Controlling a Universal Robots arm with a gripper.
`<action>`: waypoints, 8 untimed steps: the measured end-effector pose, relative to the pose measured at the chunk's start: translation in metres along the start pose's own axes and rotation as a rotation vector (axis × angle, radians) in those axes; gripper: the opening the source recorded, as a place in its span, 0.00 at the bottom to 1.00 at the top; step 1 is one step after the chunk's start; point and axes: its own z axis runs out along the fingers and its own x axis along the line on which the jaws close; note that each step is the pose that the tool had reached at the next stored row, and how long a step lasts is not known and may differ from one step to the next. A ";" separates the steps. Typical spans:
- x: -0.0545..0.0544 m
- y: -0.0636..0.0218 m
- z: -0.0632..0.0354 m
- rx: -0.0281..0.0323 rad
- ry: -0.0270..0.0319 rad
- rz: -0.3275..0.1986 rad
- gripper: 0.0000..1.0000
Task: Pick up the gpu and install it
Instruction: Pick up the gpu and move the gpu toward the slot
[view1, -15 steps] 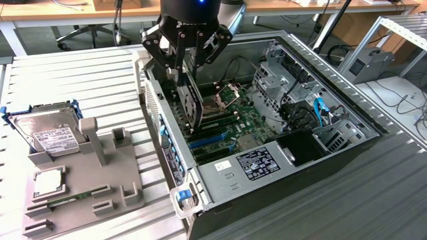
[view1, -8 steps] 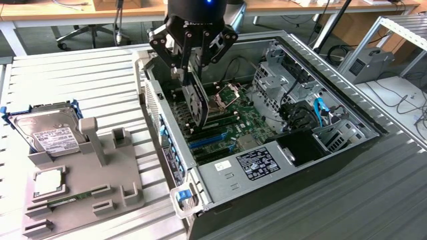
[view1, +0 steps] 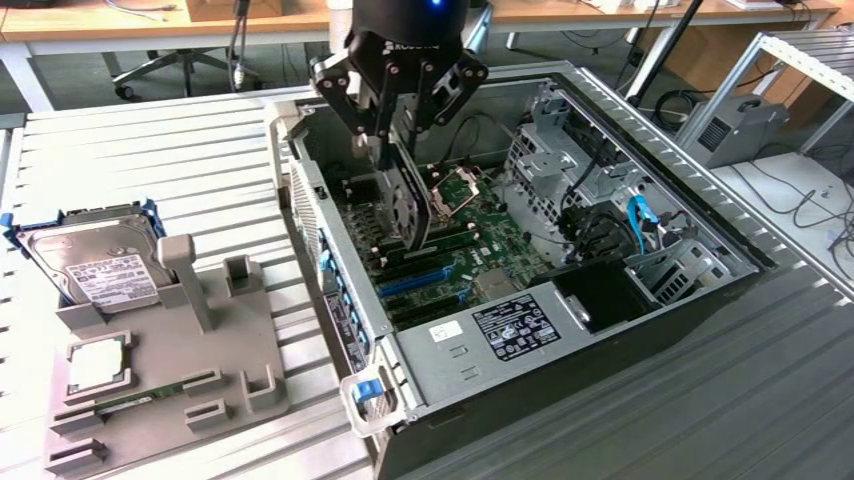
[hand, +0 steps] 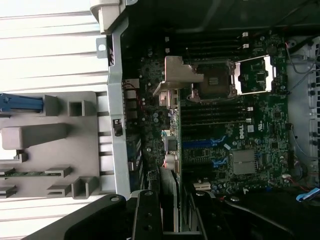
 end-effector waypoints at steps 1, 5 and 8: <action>-0.001 0.0001 0.0001 0.0004 0.0000 0.000 0.28; -0.006 0.0004 0.0004 0.0018 -0.0002 0.000 0.28; -0.009 0.0006 0.0006 0.0029 -0.0003 0.000 0.28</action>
